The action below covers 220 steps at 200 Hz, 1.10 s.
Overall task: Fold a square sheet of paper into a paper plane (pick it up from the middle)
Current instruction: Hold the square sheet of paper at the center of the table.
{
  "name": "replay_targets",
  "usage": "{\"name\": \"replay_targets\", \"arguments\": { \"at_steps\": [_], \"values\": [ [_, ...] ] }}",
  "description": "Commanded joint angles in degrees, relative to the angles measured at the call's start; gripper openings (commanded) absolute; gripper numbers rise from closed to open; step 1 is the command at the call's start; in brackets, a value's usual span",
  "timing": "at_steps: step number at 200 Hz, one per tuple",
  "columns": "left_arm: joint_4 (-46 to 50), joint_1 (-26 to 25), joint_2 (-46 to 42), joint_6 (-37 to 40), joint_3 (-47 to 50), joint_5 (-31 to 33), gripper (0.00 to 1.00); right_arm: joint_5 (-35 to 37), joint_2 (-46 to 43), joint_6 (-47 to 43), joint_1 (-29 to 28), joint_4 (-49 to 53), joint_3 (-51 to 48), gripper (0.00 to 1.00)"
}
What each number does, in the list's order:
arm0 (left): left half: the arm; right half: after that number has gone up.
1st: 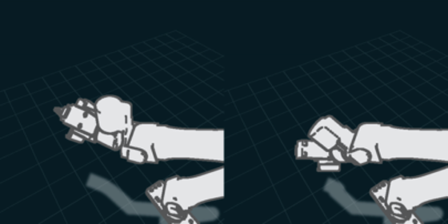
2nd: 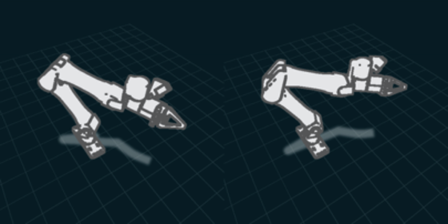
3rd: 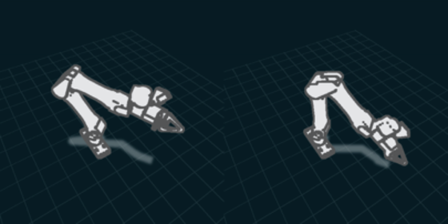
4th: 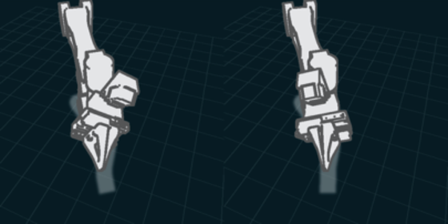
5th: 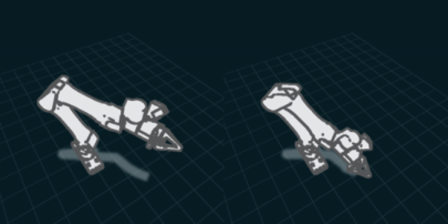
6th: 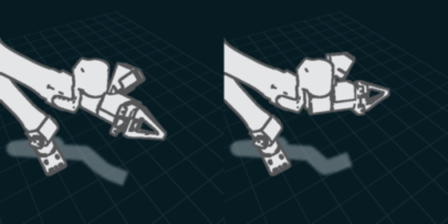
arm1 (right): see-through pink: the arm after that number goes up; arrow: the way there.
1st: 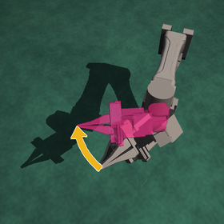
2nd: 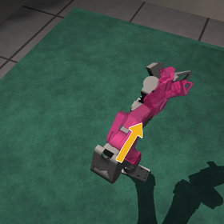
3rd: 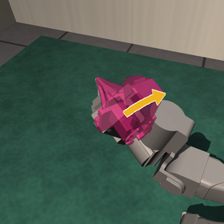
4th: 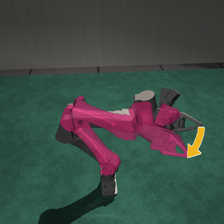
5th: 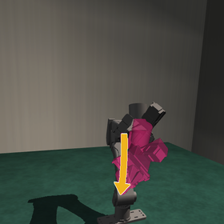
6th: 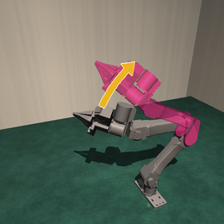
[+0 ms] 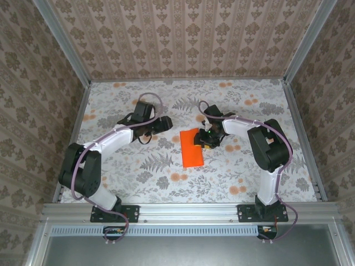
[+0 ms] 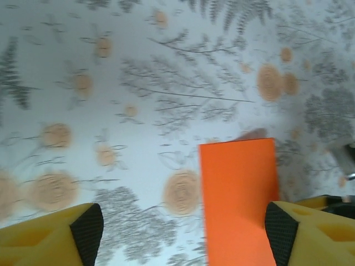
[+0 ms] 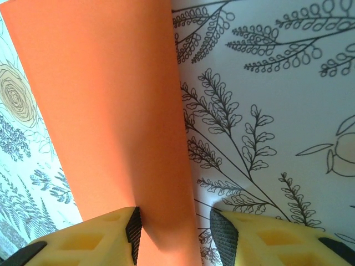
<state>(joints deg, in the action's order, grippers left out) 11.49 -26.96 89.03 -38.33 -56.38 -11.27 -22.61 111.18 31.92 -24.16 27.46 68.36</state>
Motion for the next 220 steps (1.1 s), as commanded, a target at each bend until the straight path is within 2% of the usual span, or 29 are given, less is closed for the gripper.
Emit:
{"name": "replay_targets", "arguments": {
  "at_steps": [1,11,18,56,97,135,151,189,220],
  "values": [
    [2.7,0.4,-2.1,2.9,2.0,3.9,0.95,9.2,8.0,0.2,-1.2,0.7,-2.7,0.47],
    [2.7,0.4,-2.4,3.9,2.6,4.4,1.0,9.3,8.4,0.2,-1.3,0.6,-2.6,0.47],
    [2.4,2.1,-2.5,4.4,2.9,4.3,1.0,9.2,8.7,0.1,-1.5,0.5,-2.4,0.48],
    [0.4,2.4,-1.1,5.2,3.7,1.7,1.0,8.4,10.4,-1.1,-2.1,0.9,-1.0,0.49],
    [-4.3,2.4,0.8,4.1,4.7,-4.8,1.0,9.1,11.8,-1.4,-2.1,1.6,0.1,0.5],
    [-6.4,1.1,1.7,5.3,4.4,-8.6,1.0,9.6,12.6,-1.3,-2.2,2.1,0.8,0.51],
    [-6.0,-1.5,2.4,5.7,3.4,-9.3,1.0,9.9,12.8,-1.3,-2.2,2.1,0.7,0.51],
    [-6.3,-3.7,5.2,4.5,1.7,-11.3,0.93,10.0,13.4,-1.6,-2.3,2.0,0.5,0.52],
    [-7.4,-4.3,7.9,1.9,0.8,-13.2,0.79,10.0,13.7,-2.3,-2.4,2.0,0.5,0.52]
  ]
}}
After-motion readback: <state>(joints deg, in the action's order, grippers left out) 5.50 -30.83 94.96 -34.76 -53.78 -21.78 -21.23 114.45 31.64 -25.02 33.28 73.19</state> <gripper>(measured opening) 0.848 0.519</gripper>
